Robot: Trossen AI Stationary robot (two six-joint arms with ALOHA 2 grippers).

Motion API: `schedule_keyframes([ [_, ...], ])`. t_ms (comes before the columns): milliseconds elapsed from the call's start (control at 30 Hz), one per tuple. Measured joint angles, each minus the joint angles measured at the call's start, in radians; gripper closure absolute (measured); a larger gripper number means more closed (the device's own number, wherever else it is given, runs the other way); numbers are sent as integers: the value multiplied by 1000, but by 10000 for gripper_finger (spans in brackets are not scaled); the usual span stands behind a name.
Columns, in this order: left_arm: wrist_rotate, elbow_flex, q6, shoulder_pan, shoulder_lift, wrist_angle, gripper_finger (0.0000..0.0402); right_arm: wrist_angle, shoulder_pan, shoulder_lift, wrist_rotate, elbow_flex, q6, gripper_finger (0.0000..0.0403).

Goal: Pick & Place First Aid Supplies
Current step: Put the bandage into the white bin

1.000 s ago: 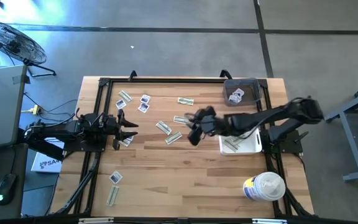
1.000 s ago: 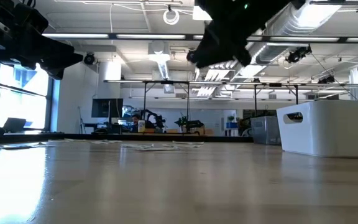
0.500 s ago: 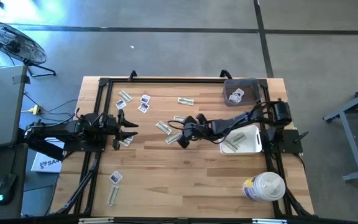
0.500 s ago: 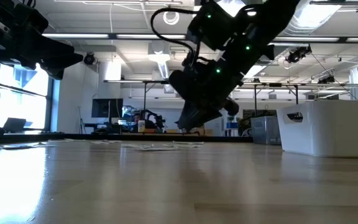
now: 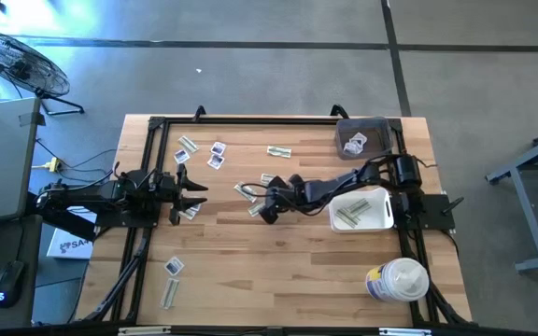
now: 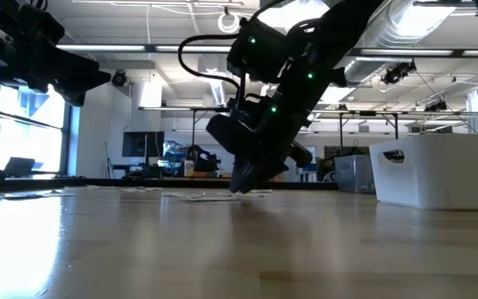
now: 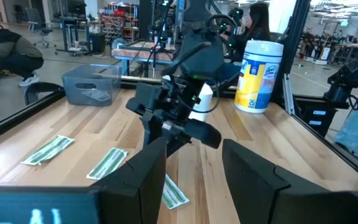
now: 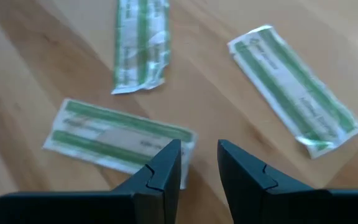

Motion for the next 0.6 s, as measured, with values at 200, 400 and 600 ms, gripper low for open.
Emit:
schedule_keyframes([
  [200, 0, 0, 0, 0, 0, 0, 246, 24, 0, 0, -42, 0, -12, 304],
  [400, 0, 0, 0, 0, 0, 0, 246, 21, 2, 19, -28, 0, -26, 304],
  [600, 0, 0, 0, 0, 0, 0, 246, 78, 2, 57, -51, 3, -27, 304],
])
